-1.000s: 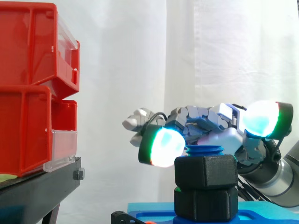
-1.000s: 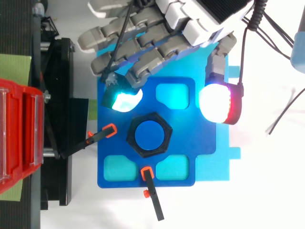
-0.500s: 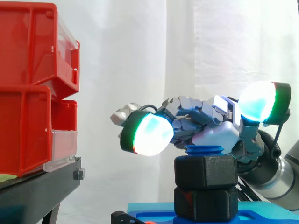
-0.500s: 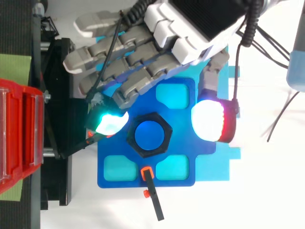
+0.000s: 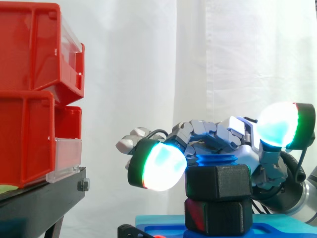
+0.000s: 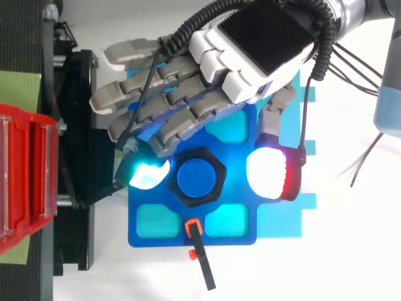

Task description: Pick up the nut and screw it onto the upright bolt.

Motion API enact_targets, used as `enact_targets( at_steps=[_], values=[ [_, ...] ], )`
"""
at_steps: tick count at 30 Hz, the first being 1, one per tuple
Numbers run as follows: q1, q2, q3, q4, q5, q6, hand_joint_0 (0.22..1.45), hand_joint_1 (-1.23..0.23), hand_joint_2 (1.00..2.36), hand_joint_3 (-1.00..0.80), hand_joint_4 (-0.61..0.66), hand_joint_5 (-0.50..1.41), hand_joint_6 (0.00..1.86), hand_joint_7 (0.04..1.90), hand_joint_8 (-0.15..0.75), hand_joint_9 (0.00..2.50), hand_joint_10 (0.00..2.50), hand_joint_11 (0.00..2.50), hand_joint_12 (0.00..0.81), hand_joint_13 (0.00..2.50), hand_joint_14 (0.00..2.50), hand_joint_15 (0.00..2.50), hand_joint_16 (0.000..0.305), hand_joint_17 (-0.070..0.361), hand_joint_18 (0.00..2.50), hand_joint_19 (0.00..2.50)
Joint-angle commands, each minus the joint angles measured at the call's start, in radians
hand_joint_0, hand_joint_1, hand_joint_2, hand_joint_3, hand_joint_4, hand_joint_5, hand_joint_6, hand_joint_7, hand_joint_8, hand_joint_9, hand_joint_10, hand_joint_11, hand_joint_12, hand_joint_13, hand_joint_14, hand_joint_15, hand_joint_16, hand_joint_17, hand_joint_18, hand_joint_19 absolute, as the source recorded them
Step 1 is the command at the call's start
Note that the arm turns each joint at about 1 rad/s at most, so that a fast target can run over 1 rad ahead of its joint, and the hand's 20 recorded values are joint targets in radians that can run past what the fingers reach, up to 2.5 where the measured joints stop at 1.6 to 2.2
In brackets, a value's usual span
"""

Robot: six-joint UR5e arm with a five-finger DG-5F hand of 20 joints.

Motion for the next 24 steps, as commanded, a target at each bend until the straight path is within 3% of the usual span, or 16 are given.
enact_targets(
  at_steps=[1, 8, 24],
  values=[
    [0.001, 0.000, -0.003, 0.001, -0.001, 0.001, 0.43, 0.07, 1.00, -0.50, 0.20, -0.18, 0.50, 0.81, 0.218, 0.22, 0.00, 0.00, 0.333, 0.00, 0.00, 0.00, 0.046, 0.104, 0.00, 0.00],
    [-0.005, 0.000, -0.003, 0.004, -0.002, 0.001, 0.43, 0.06, 1.00, -0.50, 0.23, -0.16, 0.50, 1.00, 0.233, 0.25, 0.00, 0.00, 0.339, 0.00, 0.00, 0.00, 0.045, 0.101, 0.00, 0.00],
    [-0.030, 0.000, 0.006, 0.024, -0.038, 0.002, 0.44, -0.01, 1.00, -0.50, 0.24, -0.12, 0.50, 1.21, 0.256, 0.35, 0.00, 0.00, 0.330, 0.04, 0.00, 0.00, 0.042, 0.094, 0.00, 0.00]
  ],
)
